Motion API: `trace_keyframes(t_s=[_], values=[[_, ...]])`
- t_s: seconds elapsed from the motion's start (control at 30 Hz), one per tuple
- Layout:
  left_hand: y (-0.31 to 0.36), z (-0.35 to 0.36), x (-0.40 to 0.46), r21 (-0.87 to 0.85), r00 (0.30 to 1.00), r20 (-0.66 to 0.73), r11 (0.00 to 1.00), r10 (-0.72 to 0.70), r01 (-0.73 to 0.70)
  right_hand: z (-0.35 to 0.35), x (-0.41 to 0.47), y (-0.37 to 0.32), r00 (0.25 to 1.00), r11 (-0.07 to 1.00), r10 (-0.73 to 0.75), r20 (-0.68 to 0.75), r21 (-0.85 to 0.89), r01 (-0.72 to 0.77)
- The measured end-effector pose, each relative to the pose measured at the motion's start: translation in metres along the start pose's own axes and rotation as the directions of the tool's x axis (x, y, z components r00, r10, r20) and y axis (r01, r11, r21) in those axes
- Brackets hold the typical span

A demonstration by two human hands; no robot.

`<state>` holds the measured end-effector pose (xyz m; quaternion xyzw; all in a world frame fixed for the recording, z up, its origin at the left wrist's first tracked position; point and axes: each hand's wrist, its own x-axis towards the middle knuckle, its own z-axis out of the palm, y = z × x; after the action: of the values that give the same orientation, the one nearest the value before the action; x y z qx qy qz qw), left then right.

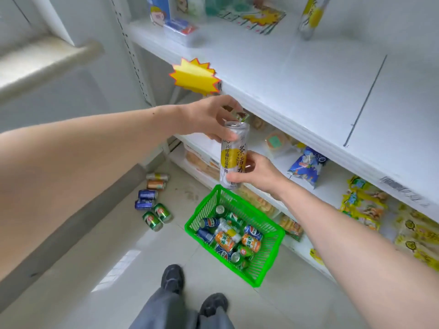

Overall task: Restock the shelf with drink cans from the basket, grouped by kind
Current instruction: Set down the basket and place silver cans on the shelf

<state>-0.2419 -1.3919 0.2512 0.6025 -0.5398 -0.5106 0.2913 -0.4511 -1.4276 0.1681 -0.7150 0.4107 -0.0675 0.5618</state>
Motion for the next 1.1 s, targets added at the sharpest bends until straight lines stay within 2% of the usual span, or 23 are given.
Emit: trace_keyframes(t_s=[0.13, 0.3, 0.47, 0.67, 0.8, 0.93, 1.0, 1.1], values=[[0.052, -0.007, -0.008, 0.033, 0.998, -0.011, 0.997, 0.069, -0.069, -0.025, -0.016, -0.041, 0.996, 0.996, -0.078, -0.036, -0.045, 0.076], [0.102, -0.021, 0.005, 0.137, 0.983, -0.084, 0.979, 0.163, -0.151, -0.061, -0.014, -0.077, 0.967, 0.988, -0.133, -0.218, -0.103, 0.113], [0.142, -0.038, 0.037, 0.188, 0.968, -0.093, 0.959, 0.234, -0.214, -0.099, 0.003, -0.107, 0.921, 0.983, -0.144, -0.362, -0.158, 0.092], [0.161, -0.066, 0.095, 0.216, 0.947, -0.093, 0.935, 0.307, -0.282, -0.132, 0.051, -0.128, 0.844, 0.989, -0.079, -0.531, -0.145, 0.002], [0.154, -0.092, 0.137, 0.235, 0.954, -0.114, 0.94, 0.279, -0.247, -0.146, 0.09, -0.135, 0.758, 0.996, -0.024, -0.652, -0.083, -0.04], [0.133, -0.117, 0.182, 0.388, 0.96, -0.143, 0.906, 0.241, -0.17, -0.158, 0.131, -0.131, 0.659, 0.995, 0.051, -0.75, -0.018, -0.097], [0.122, -0.125, 0.201, 0.467, 0.967, -0.137, 0.875, 0.215, -0.129, -0.164, 0.151, -0.127, 0.627, 0.993, 0.069, -0.776, -0.007, -0.119], [0.105, -0.13, 0.227, 0.625, 0.973, -0.112, 0.775, 0.201, -0.088, -0.173, 0.176, -0.125, 0.607, 0.991, 0.077, -0.791, -0.004, -0.13]])
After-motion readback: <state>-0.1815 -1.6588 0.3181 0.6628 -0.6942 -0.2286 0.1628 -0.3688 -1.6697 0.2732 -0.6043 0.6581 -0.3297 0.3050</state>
